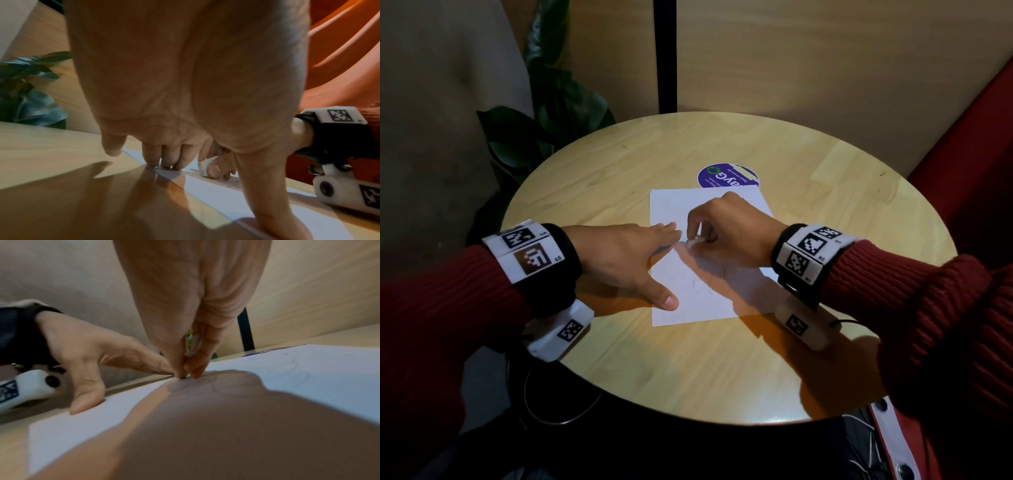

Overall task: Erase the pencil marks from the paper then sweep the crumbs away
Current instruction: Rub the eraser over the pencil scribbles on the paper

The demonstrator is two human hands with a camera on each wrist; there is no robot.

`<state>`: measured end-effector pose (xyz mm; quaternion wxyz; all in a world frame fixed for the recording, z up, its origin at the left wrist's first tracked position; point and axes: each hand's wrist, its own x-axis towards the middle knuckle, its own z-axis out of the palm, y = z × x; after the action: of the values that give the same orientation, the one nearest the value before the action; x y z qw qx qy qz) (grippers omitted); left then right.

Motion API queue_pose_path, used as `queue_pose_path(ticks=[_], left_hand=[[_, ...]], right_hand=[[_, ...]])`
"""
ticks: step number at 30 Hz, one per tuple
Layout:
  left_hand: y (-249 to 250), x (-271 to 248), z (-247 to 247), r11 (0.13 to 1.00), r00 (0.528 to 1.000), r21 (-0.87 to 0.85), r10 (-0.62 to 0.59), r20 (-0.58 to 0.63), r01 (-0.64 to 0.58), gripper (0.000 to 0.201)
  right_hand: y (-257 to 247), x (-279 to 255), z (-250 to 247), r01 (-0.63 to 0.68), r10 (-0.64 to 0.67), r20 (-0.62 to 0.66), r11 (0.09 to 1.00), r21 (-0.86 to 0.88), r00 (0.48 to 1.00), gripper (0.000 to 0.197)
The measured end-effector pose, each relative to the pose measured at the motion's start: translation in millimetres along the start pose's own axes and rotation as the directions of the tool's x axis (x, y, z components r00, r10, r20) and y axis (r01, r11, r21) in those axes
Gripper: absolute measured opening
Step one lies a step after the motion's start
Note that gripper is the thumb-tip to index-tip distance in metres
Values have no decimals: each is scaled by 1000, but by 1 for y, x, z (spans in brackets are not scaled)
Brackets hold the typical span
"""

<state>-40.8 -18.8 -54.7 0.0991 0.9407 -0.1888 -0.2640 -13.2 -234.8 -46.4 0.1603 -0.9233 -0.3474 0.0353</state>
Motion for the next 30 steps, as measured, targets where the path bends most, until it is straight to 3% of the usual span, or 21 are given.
queue_pose_path(ticks=[3, 4, 5, 8, 9, 12, 13, 17, 19, 21, 26, 30], left_hand=[[4, -3, -3, 999, 999, -42, -24, 26, 25, 72], [3, -3, -3, 999, 999, -44, -22, 23, 23, 68], [3, -2, -3, 999, 1000, -36, -12, 20, 12, 74], [3, -2, -2, 1000, 1000, 22, -9, 15, 9, 118], [3, -2, -2, 1000, 1000, 13, -13, 19, 12, 118], [2, -5, -1, 999, 1000, -48, 9, 20, -8, 82], [1, -5, -1, 999, 1000, -53, 8, 14, -8, 79], [4, -5, -1, 1000, 1000, 10, -15, 14, 15, 120], [5, -7, -1, 1000, 1000, -24, -2, 18, 2, 111], [4, -8, -1, 998, 1000, -59, 25, 15, -24, 100], [3, -6, 0, 1000, 999, 17, 1, 53, -2, 122], [5, -8, 1, 1000, 998, -9, 13, 67, -12, 119]], right_hand=[[-14, -9, 2, 114, -127, 110, 986, 119, 986, 6], [-17, -11, 3, 139, -153, 126, 983, 116, 980, 7], [-14, -8, 3, 129, -138, 114, 988, 80, 984, 5], [0, 3, 1, 21, -22, -9, 999, -44, 1000, 8], [0, 2, 0, 16, -16, -10, 1000, -15, 1000, 7], [-15, -11, 4, 131, -145, 110, 984, 122, 983, 5], [-17, -13, 6, 141, -155, 119, 983, 119, 981, 5], [-2, 2, 1, -4, 3, -3, 999, -54, 1000, 10], [-8, -5, 2, 61, -62, 38, 998, 30, 997, 1], [-19, -17, 6, 144, -155, 117, 985, 99, 981, 9], [-6, -19, 2, 34, -38, 47, 995, 89, 998, 12], [-19, -38, 10, 114, -134, 96, 975, 191, 986, 14]])
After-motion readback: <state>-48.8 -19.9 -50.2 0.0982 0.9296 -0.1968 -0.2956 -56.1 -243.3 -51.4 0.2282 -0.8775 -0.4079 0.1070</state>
